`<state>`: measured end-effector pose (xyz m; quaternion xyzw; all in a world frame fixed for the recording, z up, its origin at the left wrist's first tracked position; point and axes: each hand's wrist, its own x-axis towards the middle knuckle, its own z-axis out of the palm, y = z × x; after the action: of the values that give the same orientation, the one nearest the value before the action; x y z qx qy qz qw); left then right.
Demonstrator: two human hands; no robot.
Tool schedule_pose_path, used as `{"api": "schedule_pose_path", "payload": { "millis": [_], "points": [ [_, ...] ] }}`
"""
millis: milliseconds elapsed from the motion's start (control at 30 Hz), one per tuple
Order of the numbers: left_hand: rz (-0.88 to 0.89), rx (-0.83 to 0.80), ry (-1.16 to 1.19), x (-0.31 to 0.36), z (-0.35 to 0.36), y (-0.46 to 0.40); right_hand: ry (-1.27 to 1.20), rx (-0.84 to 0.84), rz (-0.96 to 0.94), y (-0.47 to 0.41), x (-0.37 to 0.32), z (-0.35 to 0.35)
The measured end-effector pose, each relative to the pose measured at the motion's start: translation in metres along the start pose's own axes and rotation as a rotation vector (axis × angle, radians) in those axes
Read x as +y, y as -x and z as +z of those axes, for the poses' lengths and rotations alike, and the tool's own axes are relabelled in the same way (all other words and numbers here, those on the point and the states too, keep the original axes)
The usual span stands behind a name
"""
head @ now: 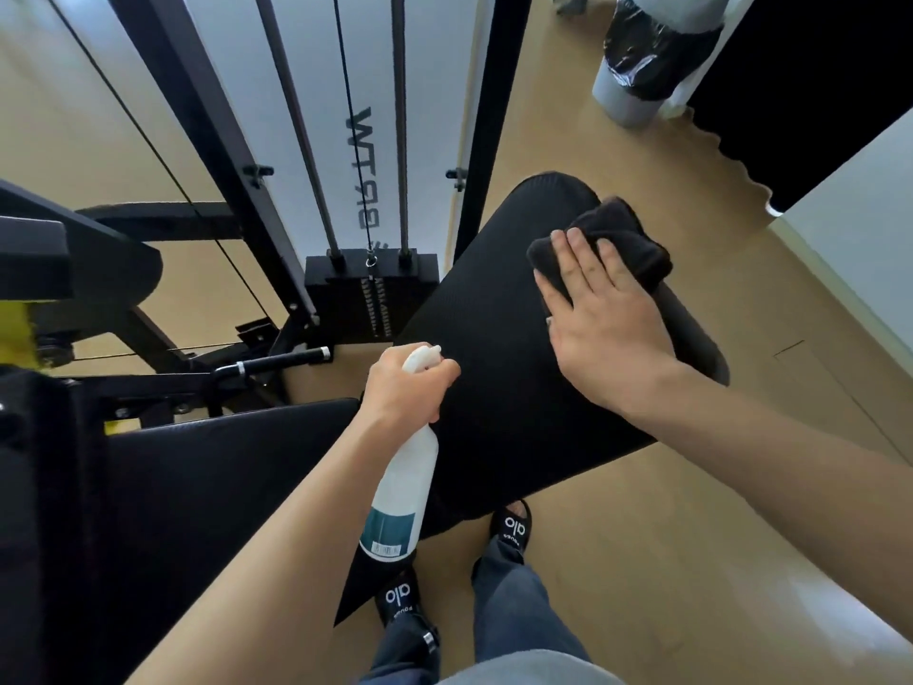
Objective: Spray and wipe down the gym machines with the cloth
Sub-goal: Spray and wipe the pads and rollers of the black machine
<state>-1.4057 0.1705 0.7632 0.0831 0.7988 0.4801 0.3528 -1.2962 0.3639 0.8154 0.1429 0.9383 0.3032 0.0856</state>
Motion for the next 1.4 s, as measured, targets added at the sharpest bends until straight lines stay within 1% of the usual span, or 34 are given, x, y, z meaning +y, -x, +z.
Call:
{"api": "schedule_pose_path", "payload": {
  "millis": [100,167,300,467,600,700,767,867,1000,1033,1100,1167,1267,1400],
  "points": [
    [-0.021,0.051,0.000,-0.005,-0.015,-0.004,0.091,-0.061,-0.118,-0.066,-0.023,-0.001],
    [-0.032,0.080,0.008,-0.009,-0.023,-0.006,0.086,-0.111,-0.171,-0.104,-0.043,-0.003],
    [-0.065,0.131,0.072,-0.023,-0.035,-0.007,0.074,-0.192,-0.269,-0.132,-0.081,0.007],
    [-0.074,0.122,0.031,-0.034,-0.034,-0.006,0.019,-0.203,-0.383,-0.086,-0.112,0.027],
    [-0.061,0.074,0.007,-0.035,-0.020,-0.004,0.025,-0.260,-0.525,-0.005,-0.141,0.048],
    [-0.058,0.029,0.004,-0.034,-0.009,-0.002,0.022,-0.266,-0.587,0.043,-0.140,0.053],
    [-0.049,-0.005,-0.017,-0.034,-0.002,0.000,-0.002,-0.234,-0.561,0.057,-0.127,0.048],
    [-0.029,-0.045,-0.050,-0.030,0.008,0.003,0.012,-0.152,-0.441,0.067,-0.092,0.035],
    [-0.022,-0.082,-0.048,-0.021,0.020,0.005,-0.117,0.059,-0.107,0.086,-0.022,0.014],
    [-0.019,-0.092,-0.044,-0.019,0.023,0.005,-0.133,0.089,-0.024,0.095,-0.008,0.010],
    [-0.002,-0.109,-0.048,-0.016,0.026,0.005,-0.175,0.119,0.120,0.114,0.006,0.006],
    [-0.006,-0.117,-0.039,-0.015,0.027,0.003,-0.241,0.149,0.236,0.123,0.002,0.005],
    [-0.019,-0.107,-0.043,-0.016,0.025,0.001,-0.248,0.147,0.289,0.125,-0.020,0.011],
    [-0.023,-0.103,-0.080,-0.020,0.020,0.000,-0.181,0.113,0.213,0.125,-0.048,0.027]
  ]
}}
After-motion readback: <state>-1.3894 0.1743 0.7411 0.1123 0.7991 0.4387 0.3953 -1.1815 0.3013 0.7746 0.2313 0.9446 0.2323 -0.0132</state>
